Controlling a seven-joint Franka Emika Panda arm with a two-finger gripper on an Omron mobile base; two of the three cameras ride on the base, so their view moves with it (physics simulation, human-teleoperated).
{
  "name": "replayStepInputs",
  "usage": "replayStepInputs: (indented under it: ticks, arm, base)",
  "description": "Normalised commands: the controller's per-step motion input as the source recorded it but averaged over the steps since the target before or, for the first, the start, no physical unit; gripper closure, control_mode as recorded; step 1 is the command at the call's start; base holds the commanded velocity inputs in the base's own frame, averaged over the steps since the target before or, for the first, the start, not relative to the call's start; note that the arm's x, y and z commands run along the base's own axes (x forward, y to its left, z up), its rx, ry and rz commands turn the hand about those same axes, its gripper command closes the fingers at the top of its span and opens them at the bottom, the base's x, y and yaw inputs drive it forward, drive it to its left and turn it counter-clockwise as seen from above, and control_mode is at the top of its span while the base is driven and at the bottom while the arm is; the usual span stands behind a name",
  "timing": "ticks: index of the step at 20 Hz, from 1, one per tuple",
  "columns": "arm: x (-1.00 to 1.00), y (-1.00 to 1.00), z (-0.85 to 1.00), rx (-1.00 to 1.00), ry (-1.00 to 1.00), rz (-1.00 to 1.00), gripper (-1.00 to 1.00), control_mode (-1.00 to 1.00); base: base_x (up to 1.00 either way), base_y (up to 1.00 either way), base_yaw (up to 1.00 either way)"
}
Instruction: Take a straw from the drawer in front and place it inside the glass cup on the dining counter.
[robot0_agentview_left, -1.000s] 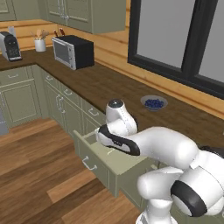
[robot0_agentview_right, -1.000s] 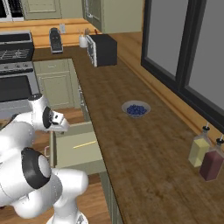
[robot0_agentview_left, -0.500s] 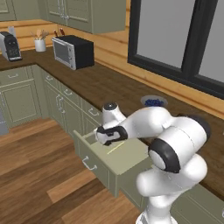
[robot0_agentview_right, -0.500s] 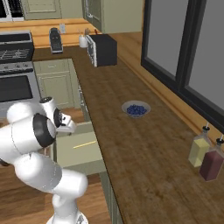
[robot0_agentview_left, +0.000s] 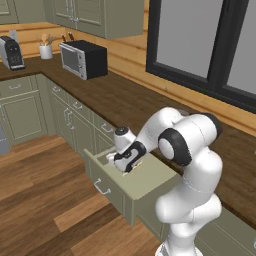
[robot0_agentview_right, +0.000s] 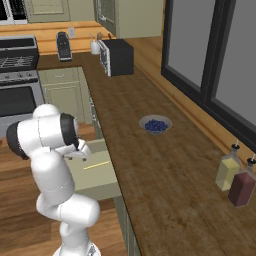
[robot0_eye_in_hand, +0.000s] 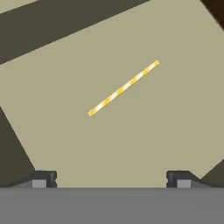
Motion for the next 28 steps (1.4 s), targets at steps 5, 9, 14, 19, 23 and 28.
replayStepInputs:
  ticks: [5, 9, 14, 19, 23, 28]
  arm:
    - [0.00, 0.08, -0.52, 0.00, 0.04, 0.00, -1.00, -1.00]
    - [0.00, 0.28, -0.39, 0.00, 0.03, 0.00, -1.00, -1.00]
    - [-0.15, 0.57, -0.09, 0.00, 0.04, 0.01, -1.00, -1.00]
    - [-0.38, 0.92, 0.09, 0.05, 0.06, 0.05, -1.00, -1.00]
    - [-0.31, 0.84, 0.27, 0.08, 0.04, 0.02, -1.00, -1.00]
    - [-0.01, 0.02, 0.38, 0.04, 0.00, -0.01, -1.00, -1.00]
  base:
    - [0.00, 0.00, 0.00]
    - [0.00, 0.00, 0.00]
    - [0.00, 0.00, 0.00]
    - [0.00, 0.00, 0.00]
    - [0.00, 0.00, 0.00]
    - [0.00, 0.00, 0.00]
